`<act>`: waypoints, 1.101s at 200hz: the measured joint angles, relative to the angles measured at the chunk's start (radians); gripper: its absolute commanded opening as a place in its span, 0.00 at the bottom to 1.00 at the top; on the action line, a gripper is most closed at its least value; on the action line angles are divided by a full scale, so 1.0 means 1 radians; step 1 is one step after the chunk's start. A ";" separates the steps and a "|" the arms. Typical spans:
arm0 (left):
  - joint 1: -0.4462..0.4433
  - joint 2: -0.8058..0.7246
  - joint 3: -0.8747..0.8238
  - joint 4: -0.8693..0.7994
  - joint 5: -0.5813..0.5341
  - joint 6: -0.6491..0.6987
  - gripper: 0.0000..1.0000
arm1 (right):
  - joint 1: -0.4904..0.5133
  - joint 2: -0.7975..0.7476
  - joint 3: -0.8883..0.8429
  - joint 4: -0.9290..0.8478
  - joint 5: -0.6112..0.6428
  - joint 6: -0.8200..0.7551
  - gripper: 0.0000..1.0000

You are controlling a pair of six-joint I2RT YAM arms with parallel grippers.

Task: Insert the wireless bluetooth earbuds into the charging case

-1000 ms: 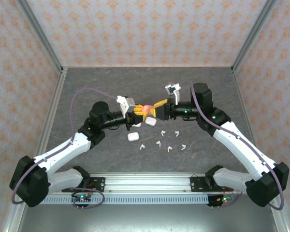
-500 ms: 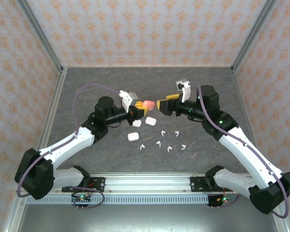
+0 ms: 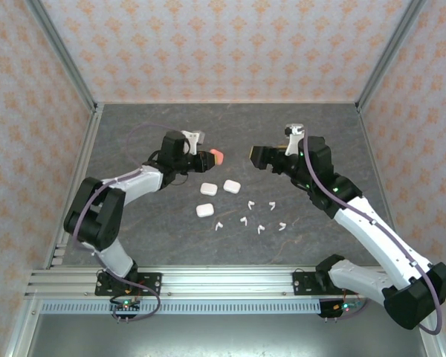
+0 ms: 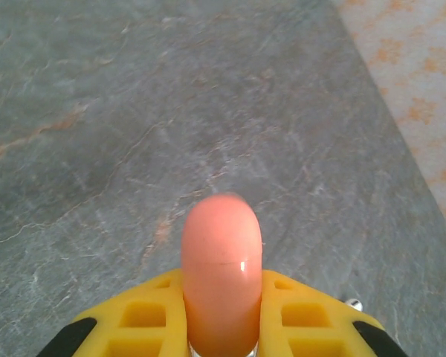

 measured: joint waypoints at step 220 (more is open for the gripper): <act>0.020 0.230 0.067 -0.042 -0.076 -0.105 0.42 | 0.000 0.081 0.063 -0.232 0.075 -0.084 1.00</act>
